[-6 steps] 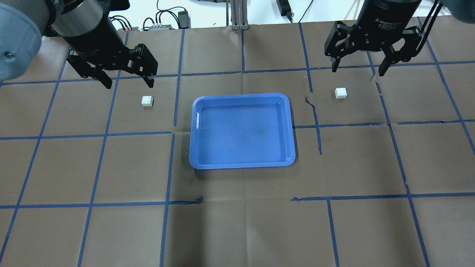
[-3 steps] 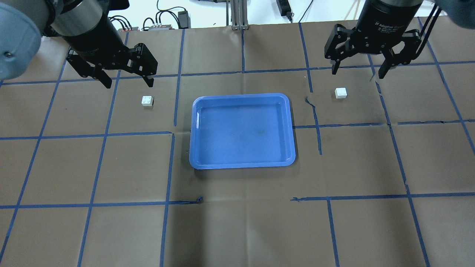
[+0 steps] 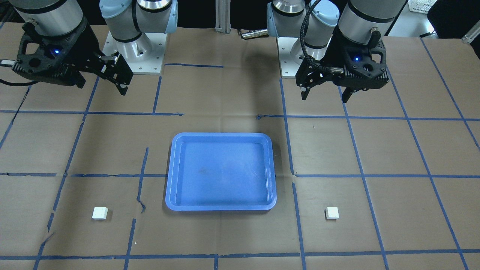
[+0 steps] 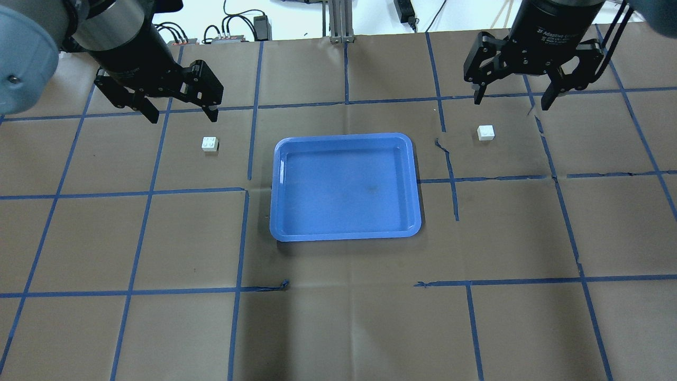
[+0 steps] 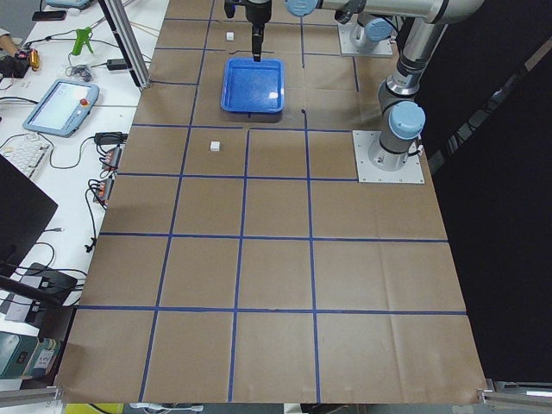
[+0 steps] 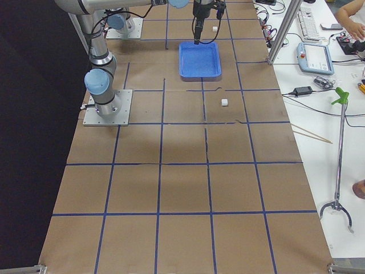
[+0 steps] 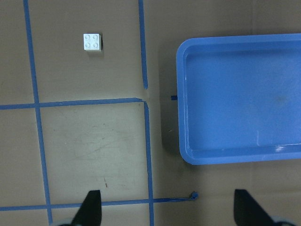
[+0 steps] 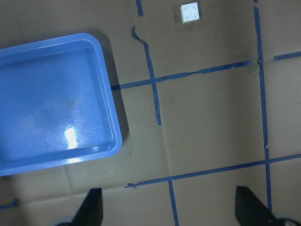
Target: Assemble white blocks and place on blue tray
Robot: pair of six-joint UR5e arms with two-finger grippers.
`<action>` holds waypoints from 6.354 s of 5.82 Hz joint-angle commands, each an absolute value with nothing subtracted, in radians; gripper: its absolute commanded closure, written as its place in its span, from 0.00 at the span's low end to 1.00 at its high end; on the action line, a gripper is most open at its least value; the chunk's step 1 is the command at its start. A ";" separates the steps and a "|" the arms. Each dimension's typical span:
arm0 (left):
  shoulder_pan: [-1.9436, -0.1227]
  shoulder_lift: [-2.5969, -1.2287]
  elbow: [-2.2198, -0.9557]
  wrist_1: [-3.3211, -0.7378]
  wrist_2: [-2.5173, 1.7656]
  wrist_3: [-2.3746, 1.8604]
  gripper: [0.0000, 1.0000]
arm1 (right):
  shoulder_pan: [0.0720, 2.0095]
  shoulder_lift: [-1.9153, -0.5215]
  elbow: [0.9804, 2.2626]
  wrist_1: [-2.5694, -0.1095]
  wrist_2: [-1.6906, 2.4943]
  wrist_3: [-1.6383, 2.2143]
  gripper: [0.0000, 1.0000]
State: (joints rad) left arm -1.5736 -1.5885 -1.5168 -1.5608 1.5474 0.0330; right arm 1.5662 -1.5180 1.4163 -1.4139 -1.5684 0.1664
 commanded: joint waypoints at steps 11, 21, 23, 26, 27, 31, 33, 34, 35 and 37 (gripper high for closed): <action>-1.401 -2.226 -1.535 -1.039 1.542 0.275 0.56 | 1.327 -1.248 1.274 -1.555 -1.508 -1.838 0.00; -1.840 -2.032 -1.669 -0.958 1.546 1.267 0.88 | 1.206 -1.008 1.600 -2.012 -1.081 -2.037 0.00; -1.938 -2.066 -1.703 -0.916 1.546 1.200 0.82 | 1.197 -0.965 1.600 -2.022 -1.081 -2.072 0.00; -1.962 -2.137 -1.707 -0.857 1.548 1.198 0.52 | 1.195 -0.945 1.600 -2.022 -1.081 -2.075 0.00; -1.962 -2.122 -1.707 -0.857 1.543 1.198 0.02 | 1.195 -0.934 1.600 -2.022 -1.081 -2.074 0.02; -1.913 -1.935 -1.665 -0.982 1.552 1.099 0.01 | 1.195 -0.934 1.586 -2.022 -1.081 -2.065 0.47; -1.892 -1.829 -1.553 -1.208 1.552 0.895 0.01 | 1.195 -0.936 1.582 -2.022 -1.081 -2.065 0.65; -1.866 -1.800 -1.513 -1.332 1.552 0.742 0.01 | 1.195 -0.937 1.580 -2.022 -1.081 -2.065 0.72; -1.809 -1.761 -1.541 -1.345 1.554 0.525 0.01 | 1.195 -0.937 1.580 -2.022 -1.081 -2.065 0.76; -1.665 -1.654 -1.543 -1.380 1.559 0.331 0.01 | 1.196 -0.975 1.540 -2.010 -1.088 -2.034 0.76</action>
State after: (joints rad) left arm -1.7224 -1.7127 -1.5368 -1.3625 1.5580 0.4244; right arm 1.1954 -0.9539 1.5658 -2.0179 -1.0834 -2.0519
